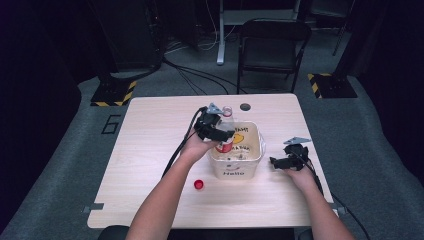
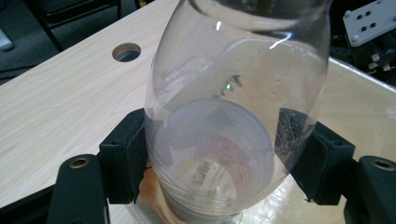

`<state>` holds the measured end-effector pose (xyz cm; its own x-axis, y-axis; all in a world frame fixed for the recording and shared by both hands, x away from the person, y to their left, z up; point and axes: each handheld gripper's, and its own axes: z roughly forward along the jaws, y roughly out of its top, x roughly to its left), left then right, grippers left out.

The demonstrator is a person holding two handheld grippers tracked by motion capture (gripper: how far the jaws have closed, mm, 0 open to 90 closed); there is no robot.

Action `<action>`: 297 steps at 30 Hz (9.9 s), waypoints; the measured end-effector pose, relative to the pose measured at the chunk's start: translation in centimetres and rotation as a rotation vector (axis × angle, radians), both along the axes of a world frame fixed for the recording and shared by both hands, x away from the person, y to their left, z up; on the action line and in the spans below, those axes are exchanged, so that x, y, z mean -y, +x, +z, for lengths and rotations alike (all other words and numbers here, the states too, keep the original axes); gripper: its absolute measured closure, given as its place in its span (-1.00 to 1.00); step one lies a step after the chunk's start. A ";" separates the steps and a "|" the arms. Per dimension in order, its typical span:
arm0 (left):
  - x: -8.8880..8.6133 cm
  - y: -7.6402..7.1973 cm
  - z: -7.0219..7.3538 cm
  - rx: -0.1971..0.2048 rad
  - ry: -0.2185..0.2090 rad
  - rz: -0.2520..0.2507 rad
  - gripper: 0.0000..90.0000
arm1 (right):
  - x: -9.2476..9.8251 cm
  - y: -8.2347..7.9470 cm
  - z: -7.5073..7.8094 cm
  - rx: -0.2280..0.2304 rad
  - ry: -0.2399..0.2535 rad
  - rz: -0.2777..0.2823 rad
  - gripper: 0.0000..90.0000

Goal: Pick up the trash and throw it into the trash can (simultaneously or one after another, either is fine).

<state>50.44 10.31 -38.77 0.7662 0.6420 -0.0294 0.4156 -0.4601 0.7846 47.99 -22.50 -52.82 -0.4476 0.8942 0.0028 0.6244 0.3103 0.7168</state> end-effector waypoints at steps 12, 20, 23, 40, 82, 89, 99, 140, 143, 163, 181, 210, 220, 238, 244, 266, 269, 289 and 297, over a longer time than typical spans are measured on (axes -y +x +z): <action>0.0 -0.3 -0.5 0.011 0.050 -0.024 -0.39 | -0.1 0.0 0.0 -0.003 0.007 -0.008 -1.00; -0.1 -0.6 -0.2 -0.006 0.021 -0.032 -0.45 | -0.1 0.0 0.0 -0.003 0.007 -0.008 -1.00; -0.3 -0.8 0.1 -0.005 0.015 -0.037 -0.46 | -0.1 0.0 0.0 -0.003 0.007 -0.008 -1.00; -2.9 -2.5 1.7 0.014 -0.041 -0.057 -0.48 | -0.1 0.0 0.0 -0.004 0.005 0.001 -1.00; -10.6 -7.3 -0.4 0.001 -0.048 0.021 -0.20 | -0.1 -0.1 0.0 -0.003 0.000 0.033 -1.00; -11.4 -7.9 -1.8 -0.018 -0.069 0.039 -0.18 | -0.1 -0.1 0.0 -0.003 -0.001 0.031 -1.00; -11.8 -8.2 -3.7 -0.038 -0.061 0.053 -0.15 | -0.2 -0.1 0.0 -0.005 0.000 0.030 -1.00; -10.7 -11.0 -11.6 -0.133 -0.030 0.034 -0.11 | -0.2 -0.1 0.0 -0.008 0.000 0.032 -1.00; -10.6 -11.0 -11.9 -0.135 -0.021 0.027 -0.10 | -0.2 -0.1 0.0 -0.008 0.000 0.032 -1.00; -9.9 -11.3 -13.3 -0.135 -0.012 0.021 0.01 | -0.2 -0.1 0.0 -0.008 0.000 0.032 -1.00; -10.0 -11.4 -12.8 -0.112 0.010 0.008 0.29 | -0.2 -0.1 0.0 -0.008 0.000 0.032 -1.00; -10.7 -11.2 -9.1 -0.075 -0.045 0.017 0.29 | -0.2 -0.1 0.0 -0.008 0.000 0.032 -1.00; -10.7 -11.1 -6.6 -0.046 -0.050 -0.003 0.29 | -0.2 -0.1 0.0 -0.008 0.000 0.032 -1.00; -10.1 -10.8 -2.0 -0.005 -0.044 -0.045 0.29 | -0.2 -0.1 0.0 -0.008 0.000 0.032 -1.00; -9.8 -10.6 -0.1 0.018 -0.025 -0.053 0.29 | -0.2 -0.1 0.0 -0.008 0.000 0.032 -1.00; -7.5 -10.3 4.0 0.077 -0.001 -0.131 0.29 | -0.2 -0.1 0.0 -0.008 0.000 0.032 -1.00; -7.0 -10.2 4.2 0.087 0.004 -0.141 0.29 | -0.2 -0.1 0.0 -0.008 0.000 0.032 -1.00; -4.3 -9.7 4.3 0.080 0.009 -0.203 0.29 | -0.2 -0.1 0.0 -0.008 0.000 0.033 -1.00; -3.4 -9.1 3.6 0.065 0.014 -0.205 0.29 | -0.2 -0.1 0.0 -0.008 0.000 0.033 -1.00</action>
<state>41.31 13.68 -35.19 0.8810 0.4721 0.0324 0.2607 -0.5413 0.7994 47.92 -22.34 -52.80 -0.4765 0.8792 0.0061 0.6194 0.3308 0.7119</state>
